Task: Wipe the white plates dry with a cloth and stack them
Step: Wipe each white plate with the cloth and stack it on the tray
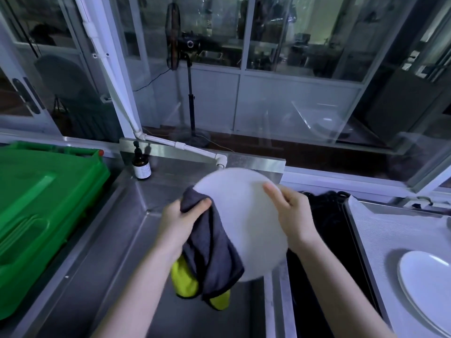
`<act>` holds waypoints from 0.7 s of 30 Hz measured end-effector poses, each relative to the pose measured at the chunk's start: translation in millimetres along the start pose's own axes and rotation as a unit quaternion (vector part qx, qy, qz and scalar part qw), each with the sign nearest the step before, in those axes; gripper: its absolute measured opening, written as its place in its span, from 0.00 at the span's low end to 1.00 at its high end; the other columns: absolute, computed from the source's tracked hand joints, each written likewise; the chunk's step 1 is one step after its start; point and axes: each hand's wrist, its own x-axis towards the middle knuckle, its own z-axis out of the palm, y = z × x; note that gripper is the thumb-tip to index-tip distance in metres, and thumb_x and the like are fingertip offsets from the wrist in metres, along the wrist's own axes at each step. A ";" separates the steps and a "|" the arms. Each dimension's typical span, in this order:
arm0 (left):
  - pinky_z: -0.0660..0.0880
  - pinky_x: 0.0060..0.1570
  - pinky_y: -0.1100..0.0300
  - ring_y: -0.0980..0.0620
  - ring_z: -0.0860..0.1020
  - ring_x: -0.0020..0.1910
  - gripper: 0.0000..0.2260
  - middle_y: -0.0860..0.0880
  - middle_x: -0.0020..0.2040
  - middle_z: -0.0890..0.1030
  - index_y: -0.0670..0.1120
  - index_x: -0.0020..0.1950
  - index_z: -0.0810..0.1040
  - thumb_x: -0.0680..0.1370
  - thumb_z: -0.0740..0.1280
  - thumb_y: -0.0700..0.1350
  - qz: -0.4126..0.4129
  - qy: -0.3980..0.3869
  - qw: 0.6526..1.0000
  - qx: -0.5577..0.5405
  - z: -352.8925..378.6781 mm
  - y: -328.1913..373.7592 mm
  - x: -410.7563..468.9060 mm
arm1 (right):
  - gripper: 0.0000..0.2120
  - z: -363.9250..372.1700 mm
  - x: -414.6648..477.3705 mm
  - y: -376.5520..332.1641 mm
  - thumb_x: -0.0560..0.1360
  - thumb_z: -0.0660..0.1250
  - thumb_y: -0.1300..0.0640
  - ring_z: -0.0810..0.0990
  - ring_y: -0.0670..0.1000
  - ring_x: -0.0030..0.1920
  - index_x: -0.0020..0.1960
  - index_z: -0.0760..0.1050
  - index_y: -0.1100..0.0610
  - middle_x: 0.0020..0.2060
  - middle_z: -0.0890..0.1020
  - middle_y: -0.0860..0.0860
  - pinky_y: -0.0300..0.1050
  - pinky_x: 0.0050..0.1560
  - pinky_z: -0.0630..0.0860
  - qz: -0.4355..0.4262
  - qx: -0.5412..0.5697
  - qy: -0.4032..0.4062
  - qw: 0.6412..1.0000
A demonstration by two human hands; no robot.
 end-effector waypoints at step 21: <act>0.76 0.40 0.63 0.60 0.82 0.40 0.08 0.54 0.38 0.85 0.48 0.44 0.83 0.70 0.78 0.47 0.120 -0.024 0.988 0.092 2.5 7.7 -7.7 | 0.29 -15.3 10.7 -15.2 0.74 0.68 0.38 0.64 0.44 0.30 0.35 0.69 0.65 0.28 0.66 0.49 0.41 0.32 0.61 -0.103 -0.143 -0.156 0.972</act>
